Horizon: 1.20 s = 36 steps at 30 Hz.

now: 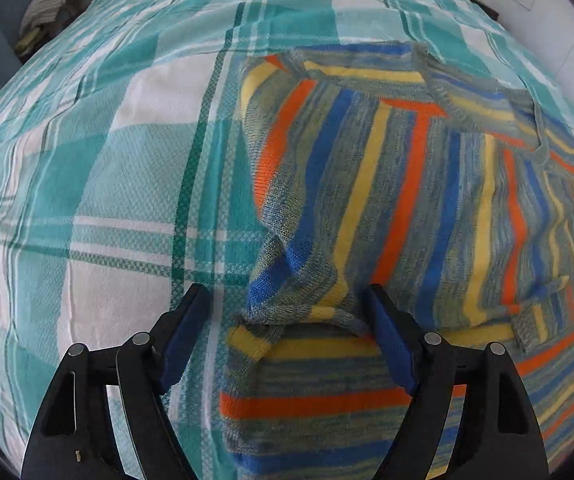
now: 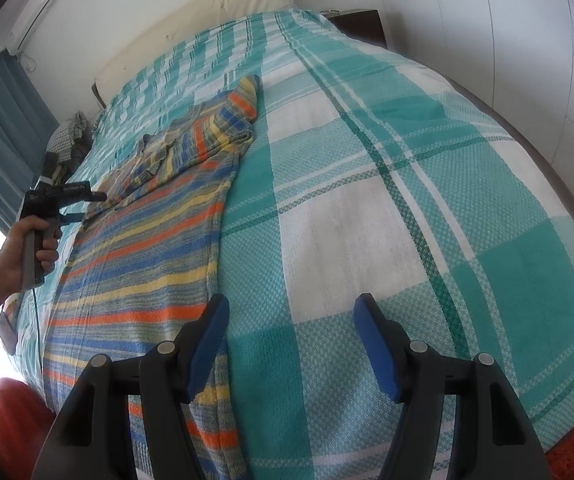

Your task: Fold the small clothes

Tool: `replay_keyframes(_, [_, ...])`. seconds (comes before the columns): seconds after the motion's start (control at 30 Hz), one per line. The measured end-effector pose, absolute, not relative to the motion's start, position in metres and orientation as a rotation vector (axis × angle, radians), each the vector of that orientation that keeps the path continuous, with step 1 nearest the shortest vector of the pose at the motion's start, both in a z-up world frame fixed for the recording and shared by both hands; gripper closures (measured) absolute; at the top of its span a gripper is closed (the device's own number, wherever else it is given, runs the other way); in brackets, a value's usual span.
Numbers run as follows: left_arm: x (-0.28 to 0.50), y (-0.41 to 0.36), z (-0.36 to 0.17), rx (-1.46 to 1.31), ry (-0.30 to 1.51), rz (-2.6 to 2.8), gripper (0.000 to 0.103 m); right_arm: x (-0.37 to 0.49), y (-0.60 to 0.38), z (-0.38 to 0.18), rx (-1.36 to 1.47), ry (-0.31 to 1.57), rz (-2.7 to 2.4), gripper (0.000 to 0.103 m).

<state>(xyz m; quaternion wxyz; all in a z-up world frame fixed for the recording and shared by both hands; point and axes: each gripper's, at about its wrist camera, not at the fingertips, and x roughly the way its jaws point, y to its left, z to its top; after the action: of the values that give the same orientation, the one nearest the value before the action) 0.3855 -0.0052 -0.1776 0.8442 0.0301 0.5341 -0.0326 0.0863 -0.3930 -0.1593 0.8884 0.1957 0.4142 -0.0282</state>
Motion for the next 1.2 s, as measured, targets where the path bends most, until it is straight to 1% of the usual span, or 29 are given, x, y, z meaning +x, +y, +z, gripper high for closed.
replay_keyframes(0.03, [0.377, 0.002, -0.173, 0.073, 1.101, -0.069, 0.015, 0.086, -0.393, -0.159, 0.408, 0.86, -0.058, 0.038])
replay_keyframes(0.07, [0.371, 0.008, -0.17, 0.079, 1.108, -0.045, 0.007, 0.086, -0.394, -0.159, 0.411, 0.86, -0.058, 0.038])
replay_keyframes(0.13, [0.358, 0.022, -0.161, 0.046, 1.111, -0.044, 0.008, 0.086, -0.395, -0.159, 0.416, 0.858, -0.058, 0.038])
replay_keyframes(0.33, [0.296, 0.065, -0.137, -0.084, 1.021, -0.057, 0.007, 0.087, -0.396, -0.158, 0.409, 0.852, -0.071, 0.038])
replay_keyframes(0.67, [0.19, 0.122, -0.173, -0.185, 1.008, 0.076, 0.006, 0.075, -0.419, -0.147, 0.437, 0.786, -0.188, 0.038])
replay_keyframes(0.77, [0.18, 0.128, -0.181, -0.163, 0.985, 0.109, 0.005, 0.075, -0.421, -0.149, 0.436, 0.789, -0.215, 0.038])
replay_keyframes(0.87, [0.184, 0.126, -0.183, -0.156, 0.985, 0.1, 0.001, 0.077, -0.416, -0.152, 0.417, 0.807, -0.233, 0.038])
replay_keyframes(1.2, [0.184, 0.12, -0.192, -0.099, 0.964, 0.123, 0.0, 0.08, -0.404, -0.164, 0.341, 0.862, -0.242, 0.032])
